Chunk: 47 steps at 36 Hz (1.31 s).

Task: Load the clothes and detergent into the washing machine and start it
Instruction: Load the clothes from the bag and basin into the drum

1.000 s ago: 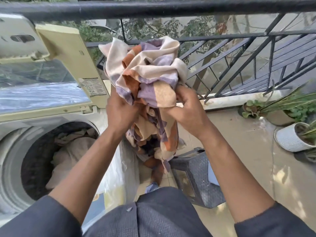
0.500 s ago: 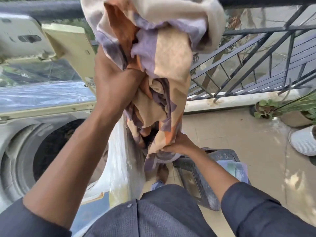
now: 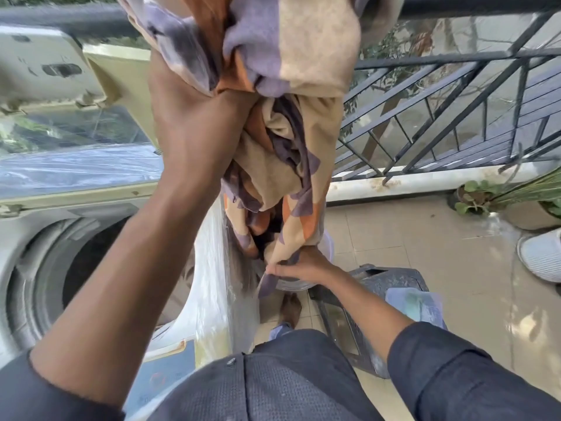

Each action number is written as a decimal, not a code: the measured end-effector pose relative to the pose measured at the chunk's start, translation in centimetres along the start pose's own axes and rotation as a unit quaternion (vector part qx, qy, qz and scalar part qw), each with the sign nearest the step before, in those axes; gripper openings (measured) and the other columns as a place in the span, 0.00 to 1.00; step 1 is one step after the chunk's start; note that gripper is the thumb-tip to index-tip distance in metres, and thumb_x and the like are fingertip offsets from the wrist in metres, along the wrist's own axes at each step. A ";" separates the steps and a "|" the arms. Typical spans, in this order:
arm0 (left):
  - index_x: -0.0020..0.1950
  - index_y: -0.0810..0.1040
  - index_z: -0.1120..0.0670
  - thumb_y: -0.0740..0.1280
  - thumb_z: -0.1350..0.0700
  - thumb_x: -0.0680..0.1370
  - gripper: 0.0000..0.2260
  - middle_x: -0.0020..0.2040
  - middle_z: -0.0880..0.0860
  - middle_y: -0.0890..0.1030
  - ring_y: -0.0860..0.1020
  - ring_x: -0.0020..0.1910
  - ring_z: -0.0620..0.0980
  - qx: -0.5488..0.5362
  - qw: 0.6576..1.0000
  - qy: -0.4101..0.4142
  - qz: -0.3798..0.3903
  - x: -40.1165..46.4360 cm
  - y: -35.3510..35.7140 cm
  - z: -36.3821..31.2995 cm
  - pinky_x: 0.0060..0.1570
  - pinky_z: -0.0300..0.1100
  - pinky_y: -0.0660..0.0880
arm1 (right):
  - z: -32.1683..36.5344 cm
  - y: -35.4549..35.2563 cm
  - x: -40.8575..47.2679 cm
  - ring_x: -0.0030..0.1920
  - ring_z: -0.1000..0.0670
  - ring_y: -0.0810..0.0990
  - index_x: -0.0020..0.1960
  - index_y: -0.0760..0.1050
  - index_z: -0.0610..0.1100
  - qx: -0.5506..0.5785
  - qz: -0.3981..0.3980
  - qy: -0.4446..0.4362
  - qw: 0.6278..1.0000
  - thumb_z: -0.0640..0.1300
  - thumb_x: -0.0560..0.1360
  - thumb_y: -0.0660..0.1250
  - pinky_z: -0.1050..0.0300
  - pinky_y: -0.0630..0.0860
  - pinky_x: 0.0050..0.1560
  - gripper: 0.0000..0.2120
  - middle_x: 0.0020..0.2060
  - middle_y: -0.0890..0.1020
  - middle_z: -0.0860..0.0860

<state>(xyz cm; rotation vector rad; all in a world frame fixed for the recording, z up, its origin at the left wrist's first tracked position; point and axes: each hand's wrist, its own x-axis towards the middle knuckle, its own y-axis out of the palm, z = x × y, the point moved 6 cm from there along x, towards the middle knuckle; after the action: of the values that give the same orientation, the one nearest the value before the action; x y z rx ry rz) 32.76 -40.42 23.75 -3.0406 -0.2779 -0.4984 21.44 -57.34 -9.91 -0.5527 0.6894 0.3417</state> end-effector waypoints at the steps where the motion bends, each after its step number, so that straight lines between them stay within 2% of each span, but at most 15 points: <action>1: 0.59 0.84 0.57 0.76 0.61 0.76 0.12 0.54 0.51 0.89 0.87 0.56 0.52 0.016 1.000 0.005 -0.005 -0.2 0.1 -0.3 0.57 0.60 0.83 | 0.8 0.1 0.2 0.69 0.51 0.77 0.73 0.74 0.52 0.046 -0.028 0.013 0.998 0.82 0.51 0.74 0.48 0.75 0.71 0.58 0.68 0.80 0.54; 7: 0.57 0.84 0.44 0.75 0.56 0.74 0.12 0.52 0.43 0.88 0.87 0.54 0.45 0.080 0.996 0.021 -0.024 -0.5 0.0 -0.4 0.55 0.56 0.85 | 1.4 -2.5 1.4 0.57 0.38 0.82 0.49 0.77 0.44 0.236 -0.198 0.132 0.942 0.47 0.79 0.70 0.45 0.79 0.58 0.07 0.57 0.84 0.38; 9: 0.61 0.83 0.48 0.74 0.51 0.74 0.16 0.54 0.41 0.87 0.86 0.55 0.42 0.117 0.993 -0.010 -0.027 -0.5 -0.3 0.9 0.57 0.56 0.84 | 0.4 -3.8 1.6 0.55 0.40 0.81 0.58 0.76 0.36 0.256 -0.195 0.161 0.933 0.37 0.79 0.67 0.50 0.74 0.52 0.10 0.58 0.82 0.36; 11: 0.65 0.82 0.47 0.73 0.46 0.72 0.21 0.56 0.40 0.87 0.85 0.56 0.42 0.148 0.987 -0.057 -0.026 -0.6 -0.8 2.5 0.60 0.54 0.83 | -0.6 -5.4 1.0 0.49 0.43 0.78 0.55 0.74 0.38 0.292 -0.190 0.161 0.923 0.34 0.80 0.64 0.51 0.72 0.52 0.05 0.56 0.79 0.39; 16: 0.67 0.80 0.47 0.69 0.40 0.69 0.28 0.58 0.42 0.86 0.85 0.57 0.45 0.219 0.969 -0.110 0.010 -1.3 -1.6 5.6 0.59 0.55 0.83 | -2.2 -8.9 -2.6 0.48 0.44 0.79 0.73 0.69 0.43 0.437 -0.239 0.113 0.859 0.39 0.85 0.60 0.43 0.76 0.54 0.16 0.59 0.80 0.43; 21: 0.70 0.76 0.47 0.65 0.38 0.68 0.32 0.57 0.45 0.85 0.84 0.56 0.50 0.275 0.953 -0.104 0.067 -2.7 -1.2 7.6 0.52 0.49 0.81 | 1.0 -13.9 -7.0 0.69 0.36 0.77 0.75 0.70 0.36 0.536 -0.276 0.008 0.798 0.47 0.88 0.50 0.36 0.74 0.71 0.23 0.69 0.78 0.35; 25: 0.74 0.71 0.49 0.64 0.36 0.68 0.36 0.52 0.48 0.83 0.83 0.53 0.58 0.309 0.940 -0.097 0.105 -4.0 -0.5 9.2 0.46 0.47 0.76 | 6.1 -16.7 -11.2 0.57 0.42 0.81 0.63 0.73 0.40 0.605 -0.252 -0.112 0.747 0.51 0.86 0.51 0.44 0.73 0.70 0.19 0.54 0.82 0.39; 28: 0.78 0.64 0.47 0.64 0.33 0.70 0.39 0.57 0.54 0.85 0.83 0.53 0.64 0.339 0.928 -0.067 0.141 -4.7 0.4 9.6 0.45 0.51 0.78 | 9.5 -17.9 -14.3 0.49 0.49 0.84 0.56 0.75 0.46 0.617 -0.240 -0.178 0.728 0.54 0.66 0.69 0.58 0.80 0.57 0.22 0.45 0.84 0.48; 30: 0.81 0.53 0.40 0.63 0.34 0.70 0.41 0.57 0.56 0.85 0.83 0.50 0.65 0.361 0.917 -0.040 0.166 -5.1 0.9 9.8 0.42 0.49 0.73 | 11.8 -17.9 -15.5 0.48 0.50 0.85 0.55 0.77 0.46 0.624 -0.193 -0.233 0.721 0.52 0.76 0.62 0.58 0.81 0.54 0.13 0.44 0.85 0.49; 32: 0.78 0.49 0.35 0.64 0.35 0.70 0.40 0.52 0.56 0.84 0.82 0.46 0.66 0.375 0.907 -0.027 0.187 -5.4 1.1 10.2 0.40 0.48 0.71 | 13.7 -17.7 -16.4 0.51 0.48 0.86 0.56 0.81 0.44 0.594 -0.171 -0.277 0.736 0.54 0.85 0.48 0.55 0.82 0.56 0.25 0.48 0.86 0.47; 36: 0.76 0.55 0.41 0.60 0.34 0.68 0.38 0.43 0.55 0.80 0.82 0.43 0.68 0.396 0.896 -0.029 0.198 -5.5 0.9 11.0 0.37 0.46 0.67 | 17.5 -16.1 -17.8 0.58 0.48 0.80 0.67 0.73 0.34 0.401 -0.199 -0.332 0.830 0.48 0.73 0.69 0.52 0.77 0.60 0.27 0.56 0.83 0.40; 38: 0.79 0.53 0.41 0.63 0.35 0.69 0.41 0.48 0.58 0.84 0.82 0.44 0.69 0.387 0.900 -0.029 0.200 -5.4 0.7 11.2 0.37 0.47 0.68 | 18.3 -14.6 -17.7 0.56 0.59 0.79 0.70 0.69 0.39 0.256 -0.201 -0.350 0.878 0.40 0.75 0.69 0.66 0.74 0.57 0.25 0.55 0.82 0.51; 40: 0.82 0.48 0.40 0.65 0.33 0.70 0.45 0.54 0.57 0.84 0.83 0.43 0.68 0.362 0.911 -0.036 0.193 -5.4 0.5 10.9 0.35 0.47 0.69 | 18.5 -13.2 -17.1 0.57 0.69 0.76 0.74 0.65 0.44 0.127 -0.239 -0.337 0.902 0.49 0.74 0.71 0.74 0.70 0.57 0.32 0.57 0.79 0.56; 44: 0.84 0.35 0.40 0.68 0.32 0.73 0.52 0.70 0.57 0.80 0.85 0.43 0.65 0.320 0.929 -0.004 0.185 -5.9 0.7 9.6 0.33 0.43 0.67 | 18.5 -11.1 -14.7 0.71 0.44 0.65 0.75 0.51 0.60 -0.065 -0.309 -0.242 0.917 0.63 0.68 0.74 0.43 0.68 0.72 0.44 0.72 0.64 0.52; 47: 0.85 0.34 0.42 0.73 0.42 0.76 0.53 0.63 0.56 0.85 0.85 0.40 0.65 0.324 0.926 0.030 0.192 -6.5 0.9 9.3 0.32 0.43 0.69 | 18.4 -10.5 -13.3 0.70 0.41 0.65 0.74 0.52 0.59 -0.124 -0.320 -0.204 0.917 0.67 0.66 0.70 0.43 0.69 0.71 0.44 0.73 0.63 0.50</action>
<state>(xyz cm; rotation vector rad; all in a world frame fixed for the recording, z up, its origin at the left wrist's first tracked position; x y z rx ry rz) 29.73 -41.69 12.85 -2.3412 0.1372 -0.3716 26.00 -56.62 14.63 -0.8824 0.0356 -0.0796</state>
